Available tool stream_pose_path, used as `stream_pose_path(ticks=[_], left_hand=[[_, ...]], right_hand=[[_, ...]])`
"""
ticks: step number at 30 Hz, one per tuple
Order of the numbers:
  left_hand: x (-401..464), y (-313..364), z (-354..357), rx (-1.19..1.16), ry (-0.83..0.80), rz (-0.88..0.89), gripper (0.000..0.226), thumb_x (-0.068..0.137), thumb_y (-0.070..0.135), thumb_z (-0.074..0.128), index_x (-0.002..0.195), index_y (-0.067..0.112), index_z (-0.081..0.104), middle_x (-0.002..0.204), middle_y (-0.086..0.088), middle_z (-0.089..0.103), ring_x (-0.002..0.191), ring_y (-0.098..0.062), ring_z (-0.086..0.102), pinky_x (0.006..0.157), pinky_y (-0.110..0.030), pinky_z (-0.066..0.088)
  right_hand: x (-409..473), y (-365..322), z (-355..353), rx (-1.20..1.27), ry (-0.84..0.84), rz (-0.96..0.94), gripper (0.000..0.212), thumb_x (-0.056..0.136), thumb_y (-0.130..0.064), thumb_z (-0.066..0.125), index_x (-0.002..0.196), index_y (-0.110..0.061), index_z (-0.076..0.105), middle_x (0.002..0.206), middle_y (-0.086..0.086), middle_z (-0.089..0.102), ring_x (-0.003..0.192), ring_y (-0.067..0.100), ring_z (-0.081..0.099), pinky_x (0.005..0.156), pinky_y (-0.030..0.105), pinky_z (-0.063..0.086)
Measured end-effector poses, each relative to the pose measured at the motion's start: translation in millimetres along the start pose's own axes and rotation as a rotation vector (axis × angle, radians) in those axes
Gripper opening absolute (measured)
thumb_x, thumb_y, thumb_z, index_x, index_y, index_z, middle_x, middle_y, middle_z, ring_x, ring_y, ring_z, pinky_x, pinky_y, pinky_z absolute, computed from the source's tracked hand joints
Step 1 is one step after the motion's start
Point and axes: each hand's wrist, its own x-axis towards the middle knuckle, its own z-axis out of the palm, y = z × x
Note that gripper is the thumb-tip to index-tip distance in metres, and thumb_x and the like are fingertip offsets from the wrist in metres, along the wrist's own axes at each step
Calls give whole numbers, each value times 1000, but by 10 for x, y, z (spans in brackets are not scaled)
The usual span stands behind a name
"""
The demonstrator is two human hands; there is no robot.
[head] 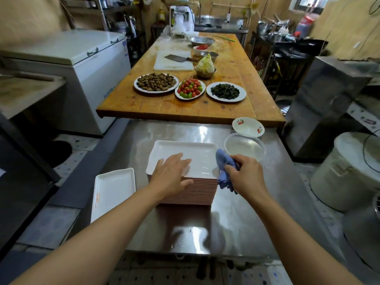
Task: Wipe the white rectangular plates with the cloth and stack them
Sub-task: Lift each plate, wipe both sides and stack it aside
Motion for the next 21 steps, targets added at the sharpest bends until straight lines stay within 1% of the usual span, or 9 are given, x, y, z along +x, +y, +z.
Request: stream_pose_path(ticks=[2, 4, 6, 8, 10, 13, 15, 18, 21], left_hand=[[6, 2, 95, 56, -46, -7, 62, 92, 38, 54, 146, 27, 26, 157, -1, 17, 145, -17, 13, 114, -41, 13], [-5, -13, 151, 88, -21, -13, 57, 93, 28, 53, 145, 25, 29, 157, -1, 19, 145, -17, 15, 112, -39, 19], [-36, 6, 161, 97, 47, -6, 50, 90, 22, 53, 139, 25, 40, 152, -1, 32, 140, -17, 28, 106, -37, 27], [-65, 49, 120, 117, 139, 3, 37, 85, 18, 54, 122, 23, 55, 132, -1, 55, 121, -22, 51, 92, -36, 39], [-112, 95, 56, 125, 200, -19, 27, 81, 16, 55, 106, 22, 61, 109, 1, 66, 99, -25, 62, 77, -35, 45], [-155, 116, -26, 95, 218, -33, 23, 83, 14, 55, 102, 26, 62, 104, 5, 68, 94, -25, 62, 65, -31, 36], [-172, 126, -129, 63, 261, 2, 25, 86, 16, 54, 104, 30, 64, 101, 6, 70, 94, -24, 62, 65, -28, 31], [-198, 189, -344, 86, 316, 74, 20, 87, 17, 55, 99, 29, 67, 90, 3, 71, 89, -25, 64, 62, -29, 33], [-261, 239, -558, 18, 391, 28, 9, 87, 23, 59, 93, 24, 64, 84, -2, 68, 83, -29, 62, 60, -30, 34]], right_hand=[[7, 77, 5, 18, -3, 24, 9, 88, -7, 57, 85, -8, 65, 73, 13, 65, 59, 26, 63, 39, 23, 49], [8, 129, -4, 46, -17, 36, 9, 89, -7, 57, 85, -10, 64, 74, 13, 64, 57, 24, 63, 35, 18, 46], [2, 159, -17, 74, -30, 42, 11, 89, -8, 57, 84, -15, 63, 73, 10, 64, 55, 21, 63, 34, 16, 43], [-9, 171, -26, 98, -39, 41, 14, 89, -8, 57, 82, -20, 61, 71, 6, 63, 51, 18, 62, 34, 15, 42], [-30, 166, -44, 114, -37, 38, 15, 90, -10, 57, 82, -22, 59, 69, 2, 62, 47, 15, 61, 34, 15, 42], [-52, 146, -82, 159, -18, 60, 10, 90, -11, 58, 86, -21, 61, 67, 1, 62, 41, 12, 59, 34, 16, 42], [-55, 107, -119, 196, 12, 60, 9, 90, -11, 58, 89, -19, 62, 67, 2, 62, 40, 10, 59, 34, 16, 42], [-51, -3, -168, 242, 59, 31, 8, 90, -13, 59, 95, -19, 63, 74, 5, 65, 50, 12, 62, 36, 16, 43], [-25, -194, -182, 279, 103, -32, 11, 89, -14, 61, 97, -22, 62, 80, 1, 65, 62, 9, 65, 43, 16, 49]])
